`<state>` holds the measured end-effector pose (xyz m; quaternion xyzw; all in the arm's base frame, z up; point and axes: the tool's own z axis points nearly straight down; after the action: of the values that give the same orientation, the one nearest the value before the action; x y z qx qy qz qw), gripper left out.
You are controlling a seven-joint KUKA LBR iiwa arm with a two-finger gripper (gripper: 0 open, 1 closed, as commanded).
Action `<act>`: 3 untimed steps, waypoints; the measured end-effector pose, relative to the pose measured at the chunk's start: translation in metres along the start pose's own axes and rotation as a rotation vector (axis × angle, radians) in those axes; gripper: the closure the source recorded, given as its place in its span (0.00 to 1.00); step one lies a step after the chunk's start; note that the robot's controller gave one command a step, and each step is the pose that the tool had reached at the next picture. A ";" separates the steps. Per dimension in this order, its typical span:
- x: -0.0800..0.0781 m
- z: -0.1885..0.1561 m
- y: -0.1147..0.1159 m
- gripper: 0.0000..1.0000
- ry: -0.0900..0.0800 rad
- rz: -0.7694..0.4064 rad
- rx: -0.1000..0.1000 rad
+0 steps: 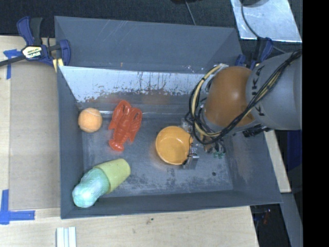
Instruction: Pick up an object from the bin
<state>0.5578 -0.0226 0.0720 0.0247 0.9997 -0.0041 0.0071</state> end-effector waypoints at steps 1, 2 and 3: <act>-0.036 0.002 0.050 1.00 -0.010 0.025 -0.012; -0.036 0.002 0.050 1.00 -0.010 0.024 -0.011; -0.036 0.002 0.050 1.00 -0.010 0.023 -0.011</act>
Offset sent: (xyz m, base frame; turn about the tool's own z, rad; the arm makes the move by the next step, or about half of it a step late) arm 0.0000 0.0000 0.0000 0.0000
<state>0.5966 0.0254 0.0703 0.0362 0.9993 0.0015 0.0122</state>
